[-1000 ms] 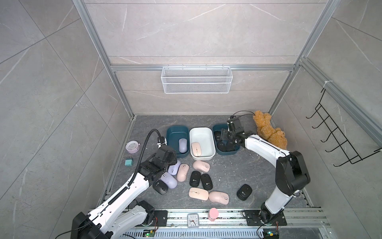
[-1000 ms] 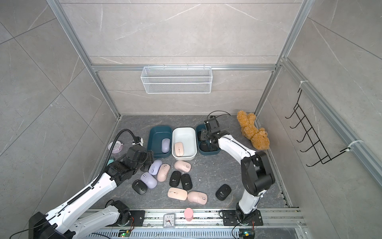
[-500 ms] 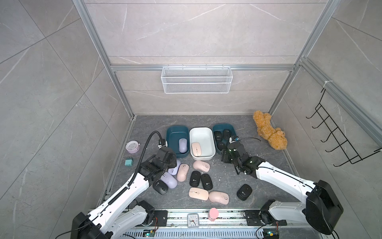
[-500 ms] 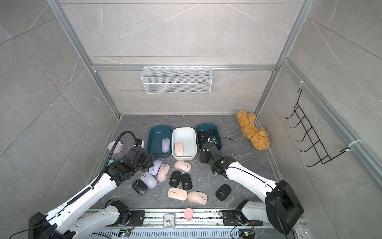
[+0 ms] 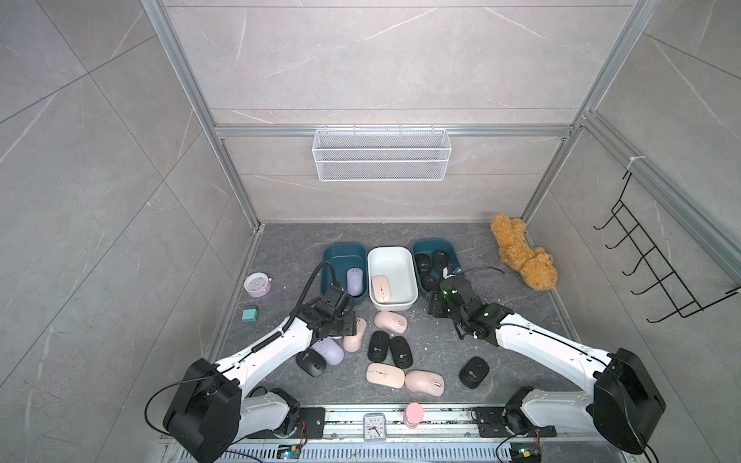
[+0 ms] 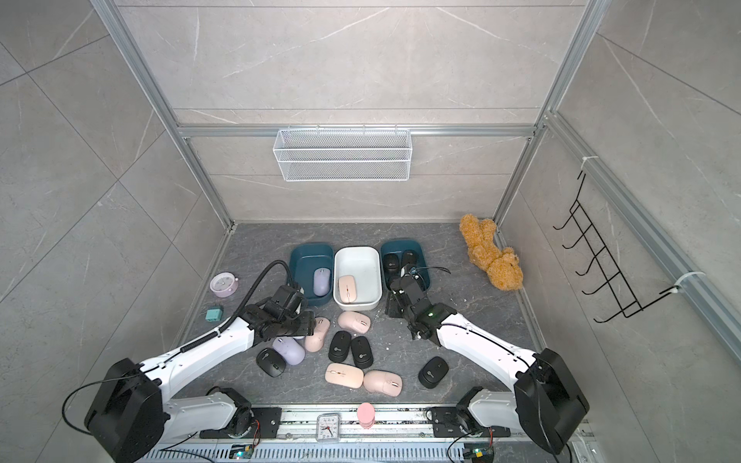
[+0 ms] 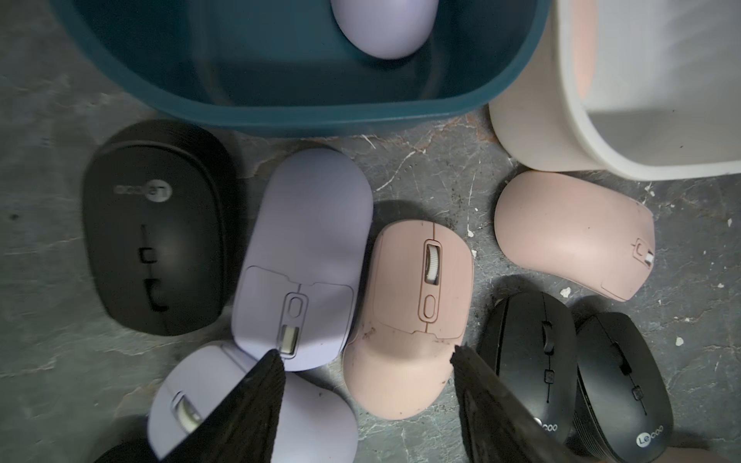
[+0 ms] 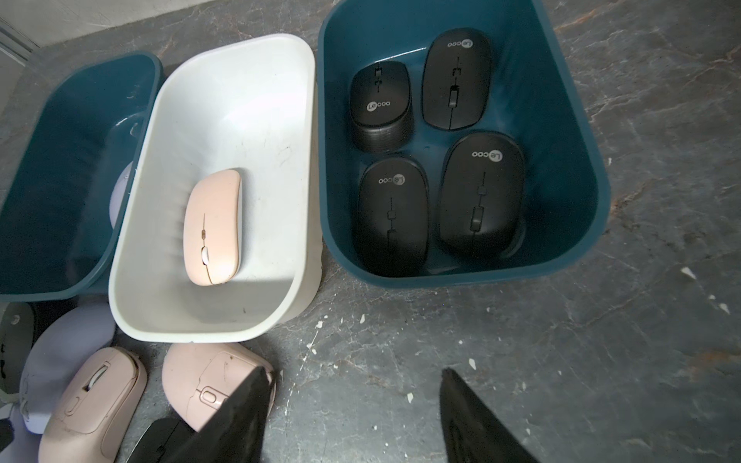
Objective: Place the mice by color into the storage box
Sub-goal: Pick up the mouse from the center of the board.
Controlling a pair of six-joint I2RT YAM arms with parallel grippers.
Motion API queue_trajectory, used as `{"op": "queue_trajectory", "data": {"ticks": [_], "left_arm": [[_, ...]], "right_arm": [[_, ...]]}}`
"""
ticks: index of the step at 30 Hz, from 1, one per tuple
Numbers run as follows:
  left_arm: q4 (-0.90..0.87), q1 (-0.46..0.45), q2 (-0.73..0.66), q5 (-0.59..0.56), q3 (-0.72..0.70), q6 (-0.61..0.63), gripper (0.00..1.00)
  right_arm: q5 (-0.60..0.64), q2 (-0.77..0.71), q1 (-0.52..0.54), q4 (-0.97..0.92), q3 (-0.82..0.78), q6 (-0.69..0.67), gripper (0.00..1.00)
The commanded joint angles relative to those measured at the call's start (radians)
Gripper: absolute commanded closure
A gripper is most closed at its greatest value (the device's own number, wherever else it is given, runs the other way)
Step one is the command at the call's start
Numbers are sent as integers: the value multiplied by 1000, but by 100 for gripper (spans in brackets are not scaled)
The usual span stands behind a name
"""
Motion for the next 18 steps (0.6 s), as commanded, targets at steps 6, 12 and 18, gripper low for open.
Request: {"op": "queue_trajectory", "data": {"ticks": [6,12,18], "left_arm": [[77,-2,85,98,0,7,31],[83,-8,136,112,9,17,31],[89,-25,170,116,16,18,31]], "right_arm": [[-3,35,6,-13,37,-14,32],[3,61,6,-14,48,-11,32],[-10,87,6,-14,71,-12,32]]}}
